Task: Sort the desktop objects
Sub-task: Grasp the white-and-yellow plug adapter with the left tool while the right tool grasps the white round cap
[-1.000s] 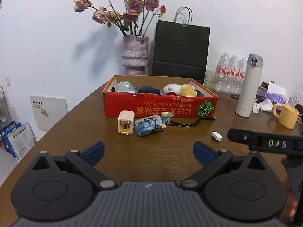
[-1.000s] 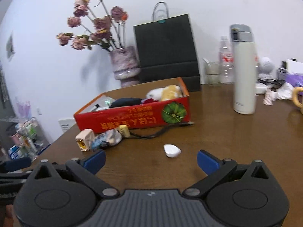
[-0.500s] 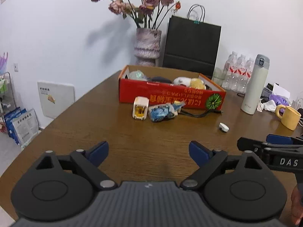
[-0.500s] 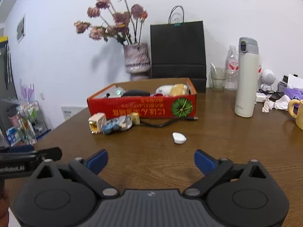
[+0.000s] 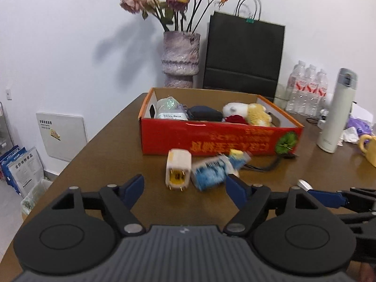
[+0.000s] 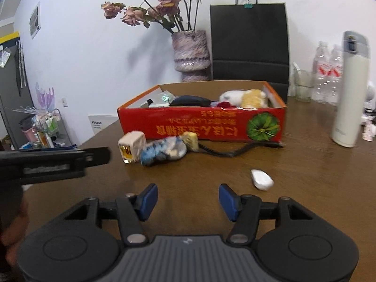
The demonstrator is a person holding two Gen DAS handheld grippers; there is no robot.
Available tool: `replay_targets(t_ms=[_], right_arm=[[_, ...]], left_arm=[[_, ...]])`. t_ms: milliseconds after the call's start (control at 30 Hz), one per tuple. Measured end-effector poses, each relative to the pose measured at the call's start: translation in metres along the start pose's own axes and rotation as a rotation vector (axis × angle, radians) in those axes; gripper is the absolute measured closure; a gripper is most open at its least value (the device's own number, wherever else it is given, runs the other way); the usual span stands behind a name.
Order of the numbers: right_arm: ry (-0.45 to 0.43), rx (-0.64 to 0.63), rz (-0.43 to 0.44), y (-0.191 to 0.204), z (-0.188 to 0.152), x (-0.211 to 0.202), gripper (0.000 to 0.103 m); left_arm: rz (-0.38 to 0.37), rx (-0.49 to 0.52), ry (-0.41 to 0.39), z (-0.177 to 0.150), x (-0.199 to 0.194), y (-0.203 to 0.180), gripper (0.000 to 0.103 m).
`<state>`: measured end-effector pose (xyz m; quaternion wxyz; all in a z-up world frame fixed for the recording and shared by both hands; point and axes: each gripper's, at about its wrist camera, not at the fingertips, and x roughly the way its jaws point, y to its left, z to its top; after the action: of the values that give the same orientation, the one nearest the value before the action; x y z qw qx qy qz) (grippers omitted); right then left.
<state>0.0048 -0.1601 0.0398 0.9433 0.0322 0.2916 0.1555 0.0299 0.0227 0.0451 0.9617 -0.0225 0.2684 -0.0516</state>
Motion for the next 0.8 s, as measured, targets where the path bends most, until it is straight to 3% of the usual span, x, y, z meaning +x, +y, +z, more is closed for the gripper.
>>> replay_targets(t_ms=[167, 200, 367, 500, 633, 800], right_arm=[[-0.005, -0.02, 0.024, 0.006, 0.028, 0.044, 0.046], [0.001, -0.014, 0.03, 0.006, 0.032, 0.055, 0.046], [0.039, 0.025, 0.047, 0.012, 0.042, 0.094, 0.071], [0.017, -0.037, 0.059, 0.026, 0.04, 0.095, 0.101], [-0.033, -0.14, 0.07, 0.043, 0.031, 0.067, 0.103], [-0.018, -0.199, 0.067, 0.051, 0.001, 0.027, 0.103]], left_arm=[[0.003, -0.054, 0.096, 0.019, 0.052, 0.013, 0.036], [-0.003, -0.059, 0.105, 0.021, 0.06, 0.014, 0.042], [-0.019, -0.084, 0.134, 0.02, 0.079, 0.023, 0.069], [-0.008, -0.111, 0.114, 0.018, 0.068, 0.031, 0.071], [-0.007, -0.158, 0.111, 0.011, 0.048, 0.04, 0.071], [0.0, -0.168, 0.118, -0.008, 0.017, 0.043, 0.071]])
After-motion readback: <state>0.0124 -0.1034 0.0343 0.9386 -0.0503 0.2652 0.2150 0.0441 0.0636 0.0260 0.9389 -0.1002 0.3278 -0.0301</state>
